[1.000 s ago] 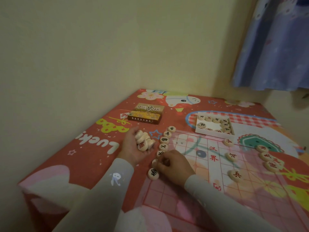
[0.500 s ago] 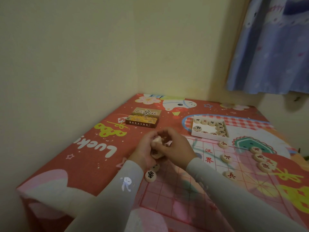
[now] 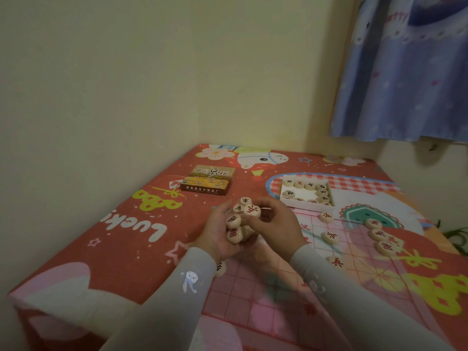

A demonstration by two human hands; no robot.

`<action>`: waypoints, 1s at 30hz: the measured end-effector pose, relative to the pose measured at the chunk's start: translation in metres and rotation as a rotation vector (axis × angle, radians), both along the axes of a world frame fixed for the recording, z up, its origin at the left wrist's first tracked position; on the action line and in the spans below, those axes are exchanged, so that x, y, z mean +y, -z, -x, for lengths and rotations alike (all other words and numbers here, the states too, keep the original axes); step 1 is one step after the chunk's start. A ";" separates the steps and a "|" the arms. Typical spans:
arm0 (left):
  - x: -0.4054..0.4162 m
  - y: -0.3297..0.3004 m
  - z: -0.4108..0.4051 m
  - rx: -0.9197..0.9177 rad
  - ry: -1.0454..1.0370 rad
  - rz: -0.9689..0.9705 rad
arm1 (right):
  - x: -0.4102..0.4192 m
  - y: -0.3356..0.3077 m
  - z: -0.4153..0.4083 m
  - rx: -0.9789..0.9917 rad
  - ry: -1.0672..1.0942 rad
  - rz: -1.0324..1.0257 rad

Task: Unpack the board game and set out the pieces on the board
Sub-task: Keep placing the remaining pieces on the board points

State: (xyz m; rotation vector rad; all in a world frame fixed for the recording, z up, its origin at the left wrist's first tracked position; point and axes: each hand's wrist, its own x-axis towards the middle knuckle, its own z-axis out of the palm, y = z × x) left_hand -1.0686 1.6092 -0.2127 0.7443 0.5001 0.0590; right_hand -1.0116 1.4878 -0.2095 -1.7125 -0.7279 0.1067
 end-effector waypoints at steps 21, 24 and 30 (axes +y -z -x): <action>-0.089 0.021 -0.017 0.067 0.113 0.088 | -0.200 0.041 0.019 -0.277 0.196 0.653; -0.098 0.022 -0.013 0.066 0.124 0.089 | -0.197 0.047 0.027 -0.301 0.176 0.689; -0.109 0.022 -0.008 0.066 0.173 0.080 | -0.195 0.054 0.029 -0.319 0.195 0.674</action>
